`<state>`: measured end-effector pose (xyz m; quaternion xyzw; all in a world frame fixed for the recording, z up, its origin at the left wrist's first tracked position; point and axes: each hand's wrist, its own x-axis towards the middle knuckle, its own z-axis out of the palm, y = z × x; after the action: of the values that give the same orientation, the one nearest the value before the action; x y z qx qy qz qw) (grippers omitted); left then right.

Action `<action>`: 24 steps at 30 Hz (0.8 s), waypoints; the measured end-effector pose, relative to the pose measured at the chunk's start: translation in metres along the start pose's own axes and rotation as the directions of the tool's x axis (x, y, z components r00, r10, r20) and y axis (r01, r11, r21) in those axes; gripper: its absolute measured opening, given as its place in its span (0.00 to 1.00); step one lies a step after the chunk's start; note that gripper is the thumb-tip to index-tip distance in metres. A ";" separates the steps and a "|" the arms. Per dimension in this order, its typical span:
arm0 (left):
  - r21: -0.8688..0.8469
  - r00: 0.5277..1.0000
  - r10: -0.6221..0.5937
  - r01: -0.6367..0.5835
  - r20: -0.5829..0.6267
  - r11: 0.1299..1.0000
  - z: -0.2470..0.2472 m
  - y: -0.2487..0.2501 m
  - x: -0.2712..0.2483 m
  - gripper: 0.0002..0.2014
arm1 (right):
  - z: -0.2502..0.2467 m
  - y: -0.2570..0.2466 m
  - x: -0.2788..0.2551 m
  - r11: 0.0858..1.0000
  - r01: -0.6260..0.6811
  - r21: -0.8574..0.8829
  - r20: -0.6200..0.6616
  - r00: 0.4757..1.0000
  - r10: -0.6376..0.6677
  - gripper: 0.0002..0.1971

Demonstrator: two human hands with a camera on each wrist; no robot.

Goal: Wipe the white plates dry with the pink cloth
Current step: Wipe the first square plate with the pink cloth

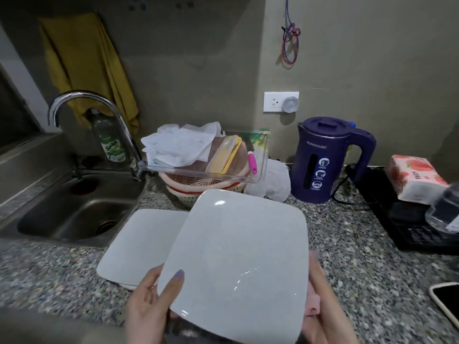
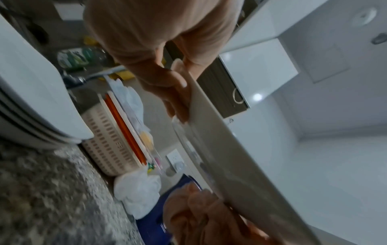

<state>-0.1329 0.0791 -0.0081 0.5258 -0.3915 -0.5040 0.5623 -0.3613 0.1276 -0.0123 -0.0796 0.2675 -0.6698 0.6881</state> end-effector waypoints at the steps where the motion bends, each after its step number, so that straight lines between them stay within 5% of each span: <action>1: -0.008 1.000 0.000 0.000 0.004 1.000 0.006 0.000 -0.003 0.07 | 0.011 -0.009 -0.009 0.999 0.022 -0.036 0.069 0.997 -0.020 0.34; 2: -0.008 1.000 0.004 -0.004 0.025 1.000 0.011 -0.001 -0.004 0.07 | 0.005 -0.014 -0.010 0.992 0.037 -0.119 0.098 0.995 -0.026 0.40; 6: -0.002 0.979 -0.057 0.059 0.194 0.998 0.022 -0.005 0.003 0.14 | -0.008 -0.035 -0.008 0.903 0.181 -0.389 0.127 0.982 -0.142 0.32; 10: -0.120 0.891 -0.272 0.334 0.362 0.935 0.039 0.000 0.007 0.23 | -0.005 -0.052 -0.003 0.844 0.215 -0.492 0.186 0.973 -0.139 0.33; 14: -0.172 0.868 -0.398 0.458 0.297 0.872 0.048 0.002 0.012 0.24 | -0.004 -0.052 0.003 0.820 0.189 -0.541 0.178 0.978 -0.109 0.29; 20: -0.129 0.948 -0.283 0.302 0.148 0.944 0.048 -0.007 0.007 0.19 | 0.013 -0.057 0.005 0.710 0.296 -0.639 0.176 0.955 -0.239 0.16; 24: -0.207 0.954 -0.280 0.296 0.104 0.932 0.051 -0.008 0.002 0.17 | 0.013 -0.081 -0.003 0.576 0.331 -0.748 0.058 0.896 -0.440 0.27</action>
<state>-0.1830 0.0679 -0.0088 0.4933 -0.2717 -0.6401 0.5226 -0.4260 0.1204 0.0371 -0.3630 0.5374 -0.6394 0.4130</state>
